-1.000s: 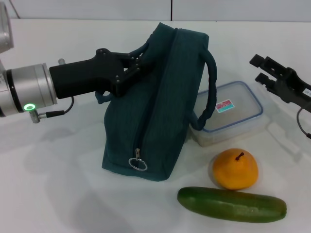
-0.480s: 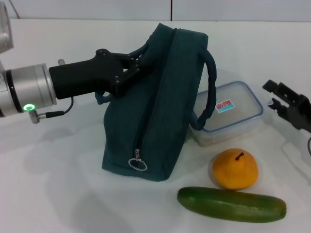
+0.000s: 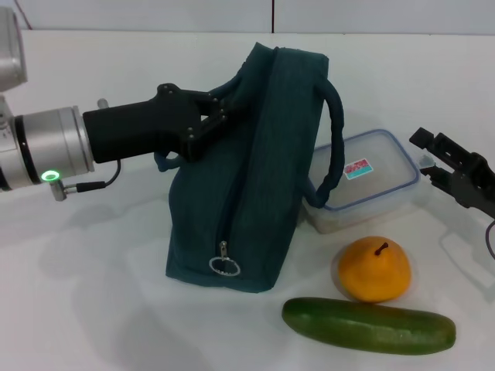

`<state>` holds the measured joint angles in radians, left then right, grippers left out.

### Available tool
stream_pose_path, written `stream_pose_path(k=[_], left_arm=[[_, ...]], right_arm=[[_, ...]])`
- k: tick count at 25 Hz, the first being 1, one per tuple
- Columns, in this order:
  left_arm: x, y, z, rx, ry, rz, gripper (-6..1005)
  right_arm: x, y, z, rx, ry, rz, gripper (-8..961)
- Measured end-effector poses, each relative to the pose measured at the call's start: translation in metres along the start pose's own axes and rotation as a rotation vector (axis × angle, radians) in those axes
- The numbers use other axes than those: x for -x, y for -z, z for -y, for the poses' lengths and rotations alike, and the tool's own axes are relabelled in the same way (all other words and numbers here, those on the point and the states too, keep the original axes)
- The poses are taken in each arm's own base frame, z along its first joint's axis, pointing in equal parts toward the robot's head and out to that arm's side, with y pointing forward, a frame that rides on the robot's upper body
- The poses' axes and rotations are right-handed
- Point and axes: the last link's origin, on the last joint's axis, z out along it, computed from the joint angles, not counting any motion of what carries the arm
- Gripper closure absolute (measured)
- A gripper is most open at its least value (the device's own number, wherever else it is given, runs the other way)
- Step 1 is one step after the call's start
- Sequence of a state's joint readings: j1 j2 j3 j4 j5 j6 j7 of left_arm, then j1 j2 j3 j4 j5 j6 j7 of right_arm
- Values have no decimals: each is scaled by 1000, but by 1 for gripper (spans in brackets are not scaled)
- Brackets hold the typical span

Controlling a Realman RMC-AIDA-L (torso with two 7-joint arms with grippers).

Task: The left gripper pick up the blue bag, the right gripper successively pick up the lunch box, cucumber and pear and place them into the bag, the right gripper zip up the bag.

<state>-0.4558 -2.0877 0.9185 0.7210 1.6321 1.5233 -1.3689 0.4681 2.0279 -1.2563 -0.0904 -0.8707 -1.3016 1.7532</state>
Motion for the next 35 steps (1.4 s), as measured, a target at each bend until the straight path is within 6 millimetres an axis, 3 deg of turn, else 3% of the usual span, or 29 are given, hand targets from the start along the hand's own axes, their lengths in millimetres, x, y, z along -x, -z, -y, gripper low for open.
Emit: stream_pose_path(k=[35], left_arm=[[-1, -2, -1, 12, -4, 1, 961]], right_arm=[[13, -39, -8, -49, -1, -48, 181]])
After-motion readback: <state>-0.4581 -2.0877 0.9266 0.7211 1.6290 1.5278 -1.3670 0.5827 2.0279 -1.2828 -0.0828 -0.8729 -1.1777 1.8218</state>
